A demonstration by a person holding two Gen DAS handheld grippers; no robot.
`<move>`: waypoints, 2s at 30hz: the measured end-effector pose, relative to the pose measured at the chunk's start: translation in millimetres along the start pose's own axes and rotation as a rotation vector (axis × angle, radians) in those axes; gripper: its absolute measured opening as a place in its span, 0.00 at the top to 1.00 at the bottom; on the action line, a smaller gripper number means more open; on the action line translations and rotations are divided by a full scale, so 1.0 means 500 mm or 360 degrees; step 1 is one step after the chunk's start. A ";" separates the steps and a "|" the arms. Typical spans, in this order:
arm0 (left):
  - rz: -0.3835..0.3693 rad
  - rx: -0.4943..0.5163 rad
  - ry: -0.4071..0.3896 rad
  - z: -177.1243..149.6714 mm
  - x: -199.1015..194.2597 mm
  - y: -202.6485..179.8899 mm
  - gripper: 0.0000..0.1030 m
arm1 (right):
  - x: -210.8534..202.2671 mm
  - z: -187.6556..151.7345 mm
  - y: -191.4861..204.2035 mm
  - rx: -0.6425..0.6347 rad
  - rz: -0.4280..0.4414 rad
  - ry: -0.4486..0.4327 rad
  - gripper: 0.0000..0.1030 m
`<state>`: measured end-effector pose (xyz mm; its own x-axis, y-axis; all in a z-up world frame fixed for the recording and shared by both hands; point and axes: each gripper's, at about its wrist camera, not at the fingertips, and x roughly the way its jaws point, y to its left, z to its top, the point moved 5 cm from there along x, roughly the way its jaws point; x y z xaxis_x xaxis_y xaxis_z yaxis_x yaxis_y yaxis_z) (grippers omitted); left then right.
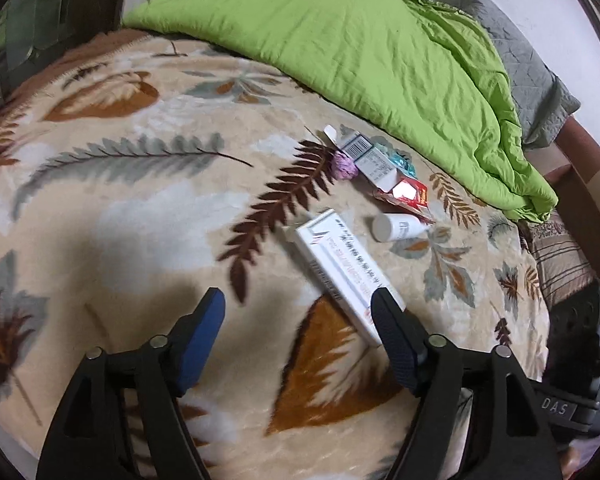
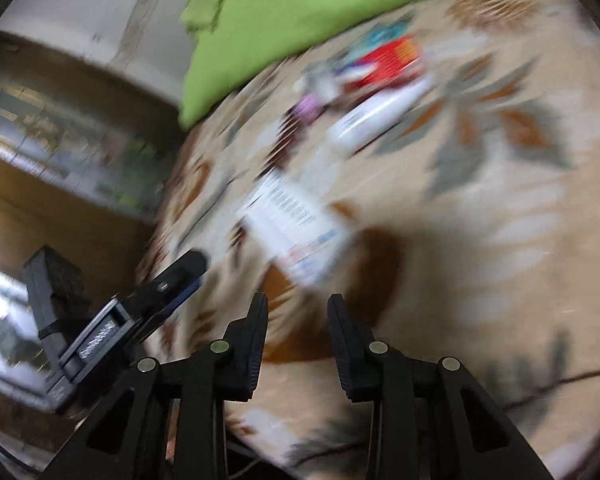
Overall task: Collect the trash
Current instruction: 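Grasp the white medicine box with the left tool and lift it, then grasp the white spray bottle with the right tool and lift it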
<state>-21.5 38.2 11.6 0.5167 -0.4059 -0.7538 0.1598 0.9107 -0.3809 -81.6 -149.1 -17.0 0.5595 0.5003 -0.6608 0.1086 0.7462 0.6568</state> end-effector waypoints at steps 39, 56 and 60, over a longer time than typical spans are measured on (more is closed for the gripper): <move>0.0119 0.0091 0.0175 0.069 0.128 0.044 0.87 | 0.129 0.231 -0.046 0.0378 -0.0493 -0.0200 0.48; -0.0156 0.0007 0.0146 0.063 0.096 0.040 0.87 | 0.051 0.092 -0.020 0.0062 -0.0638 -0.0227 0.66; -0.0132 0.0080 0.0170 0.042 0.101 0.022 0.87 | 0.046 0.084 -0.003 -0.0114 -0.0683 -0.0276 0.67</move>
<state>23.8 29.4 -19.3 0.4080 -0.4835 -0.7745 0.2418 0.8752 -0.4190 -34.3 -157.0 -17.9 0.6062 0.0634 -0.7928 0.3066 0.9011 0.3065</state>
